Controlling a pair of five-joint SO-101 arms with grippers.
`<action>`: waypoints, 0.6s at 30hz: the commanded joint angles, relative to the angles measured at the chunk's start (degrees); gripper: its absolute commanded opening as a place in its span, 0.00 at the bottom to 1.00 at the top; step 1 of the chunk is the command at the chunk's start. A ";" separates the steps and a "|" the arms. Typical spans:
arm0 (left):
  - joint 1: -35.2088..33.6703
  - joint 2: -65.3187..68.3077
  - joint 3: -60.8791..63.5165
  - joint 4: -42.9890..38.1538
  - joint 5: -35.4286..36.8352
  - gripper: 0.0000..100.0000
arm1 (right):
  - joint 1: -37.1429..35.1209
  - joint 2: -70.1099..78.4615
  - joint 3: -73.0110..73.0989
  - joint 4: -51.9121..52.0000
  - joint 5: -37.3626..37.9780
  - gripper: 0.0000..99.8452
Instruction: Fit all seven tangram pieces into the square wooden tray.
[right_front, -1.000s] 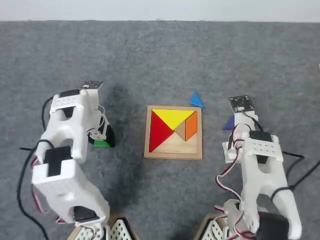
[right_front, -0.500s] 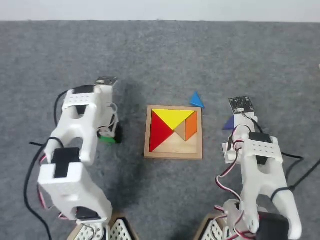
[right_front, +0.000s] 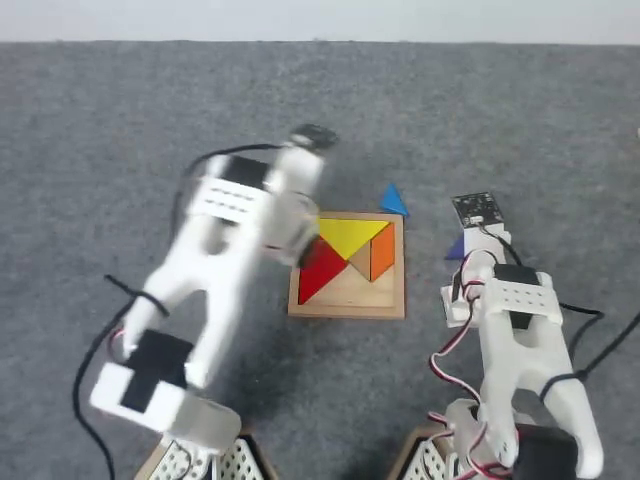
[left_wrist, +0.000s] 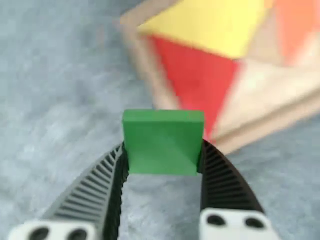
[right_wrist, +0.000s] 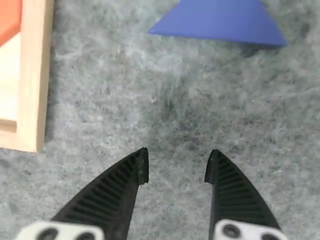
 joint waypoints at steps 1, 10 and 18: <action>8.62 0.79 -2.86 -1.67 -1.76 0.02 | -0.66 -2.24 0.00 -1.01 0.26 0.20; 13.19 11.08 -2.95 -9.58 -4.22 0.02 | -0.75 -2.24 0.00 -1.01 0.26 0.20; 12.75 11.87 -3.12 -10.29 -4.57 0.22 | -0.75 -2.24 0.00 -1.01 0.26 0.20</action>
